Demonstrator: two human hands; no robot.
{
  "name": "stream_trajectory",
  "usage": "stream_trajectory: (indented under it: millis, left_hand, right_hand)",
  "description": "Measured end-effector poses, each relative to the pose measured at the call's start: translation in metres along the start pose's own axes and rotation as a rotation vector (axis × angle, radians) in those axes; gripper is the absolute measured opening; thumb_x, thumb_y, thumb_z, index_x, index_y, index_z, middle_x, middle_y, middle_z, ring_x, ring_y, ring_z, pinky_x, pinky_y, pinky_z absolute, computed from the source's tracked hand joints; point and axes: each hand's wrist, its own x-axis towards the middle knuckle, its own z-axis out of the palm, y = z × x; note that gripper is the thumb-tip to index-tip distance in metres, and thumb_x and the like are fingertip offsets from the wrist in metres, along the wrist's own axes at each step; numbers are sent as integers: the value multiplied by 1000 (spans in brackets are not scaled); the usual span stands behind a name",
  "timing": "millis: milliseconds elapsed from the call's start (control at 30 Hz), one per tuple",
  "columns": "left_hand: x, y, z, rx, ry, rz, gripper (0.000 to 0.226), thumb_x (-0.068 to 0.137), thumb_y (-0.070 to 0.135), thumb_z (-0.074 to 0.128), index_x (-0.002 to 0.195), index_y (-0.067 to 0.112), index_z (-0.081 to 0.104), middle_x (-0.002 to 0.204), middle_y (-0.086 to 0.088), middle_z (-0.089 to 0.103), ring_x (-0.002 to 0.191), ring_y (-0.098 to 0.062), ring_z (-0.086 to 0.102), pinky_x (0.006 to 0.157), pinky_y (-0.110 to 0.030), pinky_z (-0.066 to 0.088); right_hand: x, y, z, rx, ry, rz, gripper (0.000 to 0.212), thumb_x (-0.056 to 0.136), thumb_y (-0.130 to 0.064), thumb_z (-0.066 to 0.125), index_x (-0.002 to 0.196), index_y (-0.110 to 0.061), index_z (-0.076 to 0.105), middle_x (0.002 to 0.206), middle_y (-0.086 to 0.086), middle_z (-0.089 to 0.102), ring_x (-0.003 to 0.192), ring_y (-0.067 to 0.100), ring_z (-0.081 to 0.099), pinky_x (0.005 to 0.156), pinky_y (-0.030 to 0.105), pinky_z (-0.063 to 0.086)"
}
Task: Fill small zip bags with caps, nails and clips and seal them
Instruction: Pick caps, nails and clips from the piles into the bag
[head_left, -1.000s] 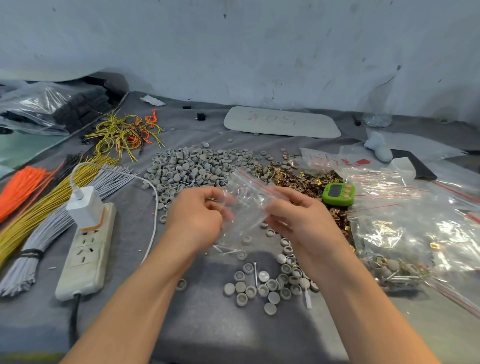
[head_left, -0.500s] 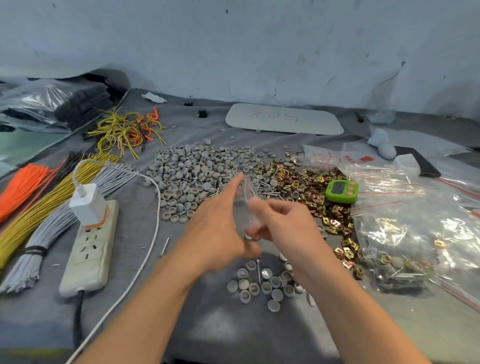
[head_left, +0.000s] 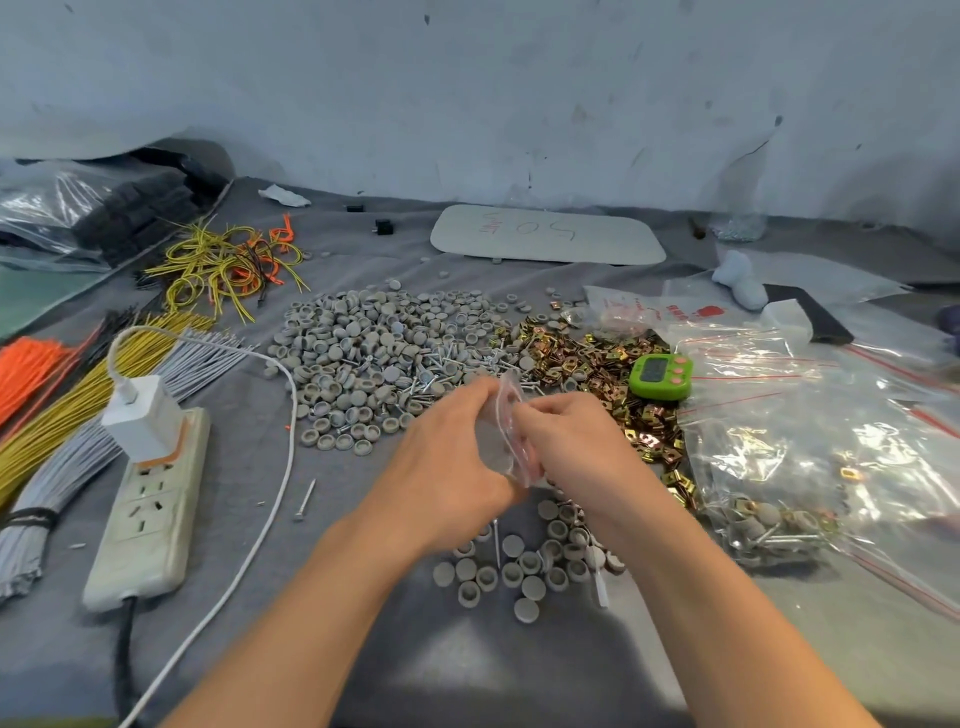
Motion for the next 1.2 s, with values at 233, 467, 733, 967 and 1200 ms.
stream_trajectory:
  millis: [233, 467, 733, 967, 1200]
  left_hand:
    - [11, -2, 3, -215, 118, -163, 31, 83, 24, 80, 93, 46, 61, 101, 18, 67, 65, -1, 62, 56, -22, 44]
    - [30, -19, -32, -571, 721, -225, 38, 67, 18, 75, 102, 29, 65, 93, 12, 69, 77, -2, 64, 70, -25, 49]
    - [23, -23, 13, 279, 212, -53, 57, 74, 10, 85, 117, 34, 56, 107, 17, 52, 101, -10, 50, 84, -26, 39]
    - [27, -27, 21, 189, 52, -134, 83, 70, 15, 89, 139, 36, 47, 125, 20, 50, 109, -5, 45, 89, -26, 41]
    - [22, -6, 16, 232, -86, -29, 116, 60, 47, 86, 153, 52, 19, 151, 20, 36, 136, -7, 38, 112, -40, 41]
  right_hand:
    - [17, 22, -35, -14, 260, -3, 40, 100, -45, 58, 81, -15, 77, 70, 1, 75, 66, 21, 69, 71, 39, 54]
    - [31, 51, -62, -694, 249, 41, 61, 90, -1, 63, 144, -29, 58, 141, 13, 58, 126, 34, 56, 107, 44, 47]
    - [35, 47, -64, -871, 163, -47, 46, 92, -2, 62, 132, -24, 60, 131, 5, 56, 112, 31, 57, 94, 42, 51]
    - [38, 53, -64, -677, 293, -41, 19, 96, -14, 63, 95, -30, 72, 96, 3, 73, 85, 26, 65, 81, 41, 59]
    - [31, 55, -59, -310, 329, -135, 18, 98, -20, 67, 91, -30, 79, 81, -13, 73, 69, 2, 64, 62, 26, 54]
